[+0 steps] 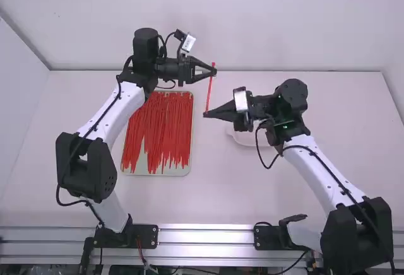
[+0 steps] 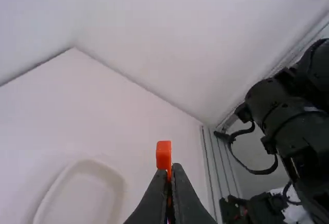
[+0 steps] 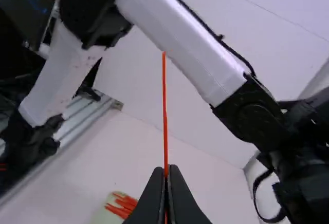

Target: Fasten the cable tie

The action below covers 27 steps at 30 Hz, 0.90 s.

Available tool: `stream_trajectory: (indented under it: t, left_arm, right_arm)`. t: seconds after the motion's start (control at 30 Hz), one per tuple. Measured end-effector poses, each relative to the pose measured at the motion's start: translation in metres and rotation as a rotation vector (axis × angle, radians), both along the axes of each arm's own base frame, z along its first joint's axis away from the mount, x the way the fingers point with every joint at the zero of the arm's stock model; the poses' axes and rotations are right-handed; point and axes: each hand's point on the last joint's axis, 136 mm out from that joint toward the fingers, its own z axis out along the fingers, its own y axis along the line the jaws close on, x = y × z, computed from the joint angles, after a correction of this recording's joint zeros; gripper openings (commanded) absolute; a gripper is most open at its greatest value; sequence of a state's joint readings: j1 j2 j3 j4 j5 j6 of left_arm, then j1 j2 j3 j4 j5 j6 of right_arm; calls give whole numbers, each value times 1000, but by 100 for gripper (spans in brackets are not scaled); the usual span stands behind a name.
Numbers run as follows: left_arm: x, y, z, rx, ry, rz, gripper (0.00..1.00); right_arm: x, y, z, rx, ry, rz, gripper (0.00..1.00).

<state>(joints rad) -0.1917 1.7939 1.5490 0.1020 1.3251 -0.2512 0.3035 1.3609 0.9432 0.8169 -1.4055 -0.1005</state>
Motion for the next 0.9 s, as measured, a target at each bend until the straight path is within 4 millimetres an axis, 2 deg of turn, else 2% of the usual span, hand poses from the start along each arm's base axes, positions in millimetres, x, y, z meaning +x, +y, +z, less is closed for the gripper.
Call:
stream_trajectory:
  t: [0.1, 0.23, 0.47, 0.63, 0.73, 0.9]
  left_arm:
    - [0, 0, -1, 3, -63, -7, 2]
    - [0, 0, 0, 9, -221, -16, 2]
    - [-4, -1, 8, -4, -479, -50, 2]
    - [-8, -1, 16, -26, -640, -83, 2]
    - [-10, -1, 21, -36, -722, -92, 2]
    - [-12, -1, 25, -46, -775, -101, 2]
  right_arm:
    - [15, -3, 6, 10, 147, -77, 0]
    - [42, -17, 14, 39, 427, -190, 0]
    - [62, -33, 22, 85, 799, -238, 0]
    - [65, -32, 14, 68, 1016, -227, 0]
    - [61, -22, 3, 26, 1146, -204, 0]
    - [53, -10, -8, -22, 1244, -181, 0]
